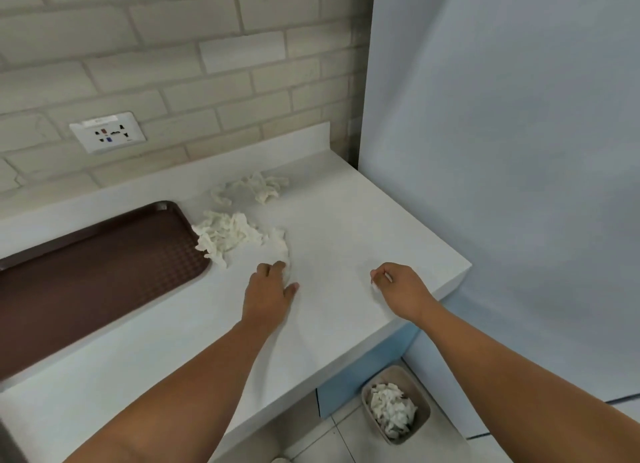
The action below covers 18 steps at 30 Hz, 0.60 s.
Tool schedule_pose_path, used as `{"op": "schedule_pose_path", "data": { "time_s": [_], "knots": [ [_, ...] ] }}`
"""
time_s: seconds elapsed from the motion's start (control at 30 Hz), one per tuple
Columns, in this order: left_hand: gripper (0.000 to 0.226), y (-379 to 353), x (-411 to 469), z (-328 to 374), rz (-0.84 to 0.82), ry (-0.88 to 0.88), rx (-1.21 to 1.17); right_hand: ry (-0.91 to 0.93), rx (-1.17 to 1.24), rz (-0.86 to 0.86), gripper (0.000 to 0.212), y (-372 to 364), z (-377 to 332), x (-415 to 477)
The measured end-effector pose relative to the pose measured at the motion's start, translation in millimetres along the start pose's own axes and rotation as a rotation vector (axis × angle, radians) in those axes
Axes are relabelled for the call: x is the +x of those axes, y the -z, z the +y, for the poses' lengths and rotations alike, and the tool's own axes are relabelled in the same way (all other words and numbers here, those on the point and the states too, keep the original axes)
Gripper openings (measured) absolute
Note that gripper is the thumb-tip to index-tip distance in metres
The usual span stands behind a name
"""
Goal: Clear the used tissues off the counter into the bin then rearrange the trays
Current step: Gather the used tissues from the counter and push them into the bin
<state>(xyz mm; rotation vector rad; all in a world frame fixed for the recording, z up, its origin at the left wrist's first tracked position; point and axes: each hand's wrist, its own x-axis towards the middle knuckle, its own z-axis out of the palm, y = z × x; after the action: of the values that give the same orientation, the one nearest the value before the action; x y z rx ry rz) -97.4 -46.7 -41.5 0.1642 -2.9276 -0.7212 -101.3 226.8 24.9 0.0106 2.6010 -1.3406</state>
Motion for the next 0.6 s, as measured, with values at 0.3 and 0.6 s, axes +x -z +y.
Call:
{"op": "schedule_pose_path", "data": {
  "time_s": [0.3, 0.6],
  "knots": [
    [0.056, 31.6, -6.0, 39.8, 0.036, 0.140, -0.209, 0.046, -0.040, -0.014, 0.034, 4.5, 2.3, -18.7],
    [0.010, 44.3, -9.4, 86.6, -0.088, 0.541, -0.826, 0.026, -0.008, -0.015, 0.032, 28.3, 19.2, -41.5]
  ]
}}
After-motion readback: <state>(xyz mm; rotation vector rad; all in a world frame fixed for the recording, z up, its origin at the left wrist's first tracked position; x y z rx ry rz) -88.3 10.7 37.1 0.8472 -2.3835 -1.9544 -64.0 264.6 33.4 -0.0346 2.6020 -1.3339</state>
